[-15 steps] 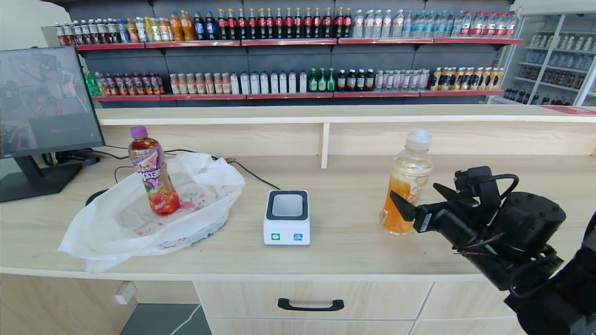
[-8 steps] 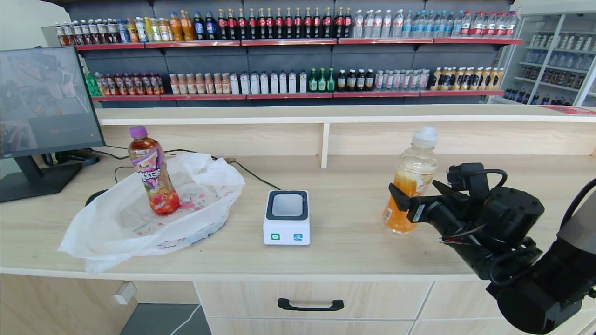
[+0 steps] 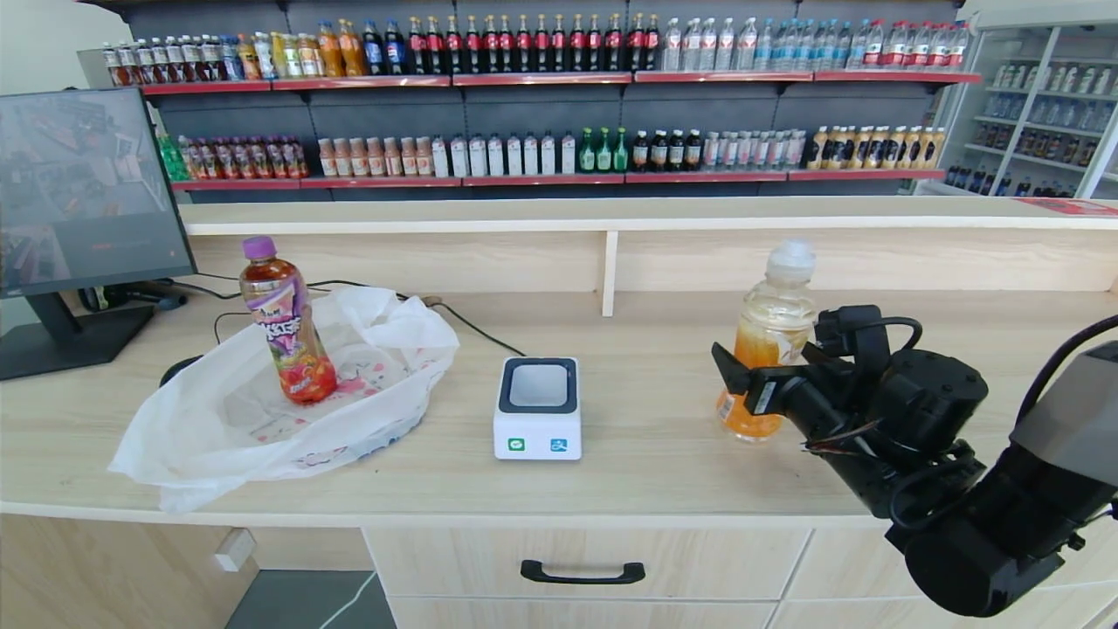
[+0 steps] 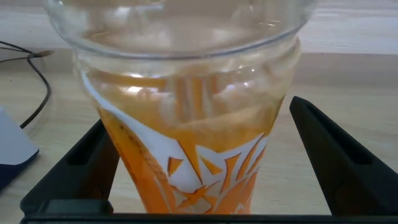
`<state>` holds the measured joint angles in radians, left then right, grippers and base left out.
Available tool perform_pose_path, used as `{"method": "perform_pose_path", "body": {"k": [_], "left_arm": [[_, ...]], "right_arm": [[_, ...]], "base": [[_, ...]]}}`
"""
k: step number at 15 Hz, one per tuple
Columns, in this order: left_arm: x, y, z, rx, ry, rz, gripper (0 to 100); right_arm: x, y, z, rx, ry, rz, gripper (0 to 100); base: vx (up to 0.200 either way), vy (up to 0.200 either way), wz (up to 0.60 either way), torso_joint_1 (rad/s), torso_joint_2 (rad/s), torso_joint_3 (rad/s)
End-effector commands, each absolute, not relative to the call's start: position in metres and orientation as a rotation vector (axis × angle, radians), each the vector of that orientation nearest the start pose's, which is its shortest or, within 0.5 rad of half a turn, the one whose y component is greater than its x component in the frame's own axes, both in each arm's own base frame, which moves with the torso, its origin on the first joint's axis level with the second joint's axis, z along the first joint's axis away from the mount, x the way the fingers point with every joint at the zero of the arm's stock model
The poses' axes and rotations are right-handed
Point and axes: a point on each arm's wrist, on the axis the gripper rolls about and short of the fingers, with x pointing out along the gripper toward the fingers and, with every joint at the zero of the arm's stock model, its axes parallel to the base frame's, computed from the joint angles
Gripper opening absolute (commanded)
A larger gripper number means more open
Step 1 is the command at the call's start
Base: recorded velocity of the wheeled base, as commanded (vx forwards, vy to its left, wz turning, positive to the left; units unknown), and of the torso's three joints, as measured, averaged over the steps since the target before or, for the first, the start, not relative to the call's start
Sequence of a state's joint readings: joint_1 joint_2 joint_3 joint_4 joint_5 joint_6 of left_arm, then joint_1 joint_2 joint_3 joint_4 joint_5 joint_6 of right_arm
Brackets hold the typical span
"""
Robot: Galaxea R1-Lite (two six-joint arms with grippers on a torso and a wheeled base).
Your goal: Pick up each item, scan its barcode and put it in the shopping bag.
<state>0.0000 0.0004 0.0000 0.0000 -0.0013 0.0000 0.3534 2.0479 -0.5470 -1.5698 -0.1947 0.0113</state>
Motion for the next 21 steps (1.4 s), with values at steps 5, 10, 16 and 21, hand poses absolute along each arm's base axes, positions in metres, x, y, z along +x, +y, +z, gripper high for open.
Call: {"method": "perform_pose_path", "body": {"k": [5,10,16,21], "left_arm": [[-0.023,0.000,0.075,0.000,0.000,0.000,100],[-0.023,0.000,0.075,0.000,0.000,-0.002,100],[-0.023,0.000,0.075,0.000,0.000,-0.002,100],[-0.023,0.000,0.075,0.000,0.000,-0.002,100]], "right_arm": [[0.317,0.113,0.105,0.032,-0.085,0.163,100],[0.322,0.122,0.102,0.036,-0.091,0.183,100],[0.331,0.128,0.095,0.038,-0.086,0.189,100],[0.332,0.129,0.094,0.038,-0.086,0.189,100]], "base": [[0.000,0.000,0.00,0.000,0.00,0.000],[0.000,0.000,0.00,0.000,0.00,0.000],[0.000,0.000,0.00,0.000,0.00,0.000],[0.000,0.000,0.00,0.000,0.00,0.000]]}}
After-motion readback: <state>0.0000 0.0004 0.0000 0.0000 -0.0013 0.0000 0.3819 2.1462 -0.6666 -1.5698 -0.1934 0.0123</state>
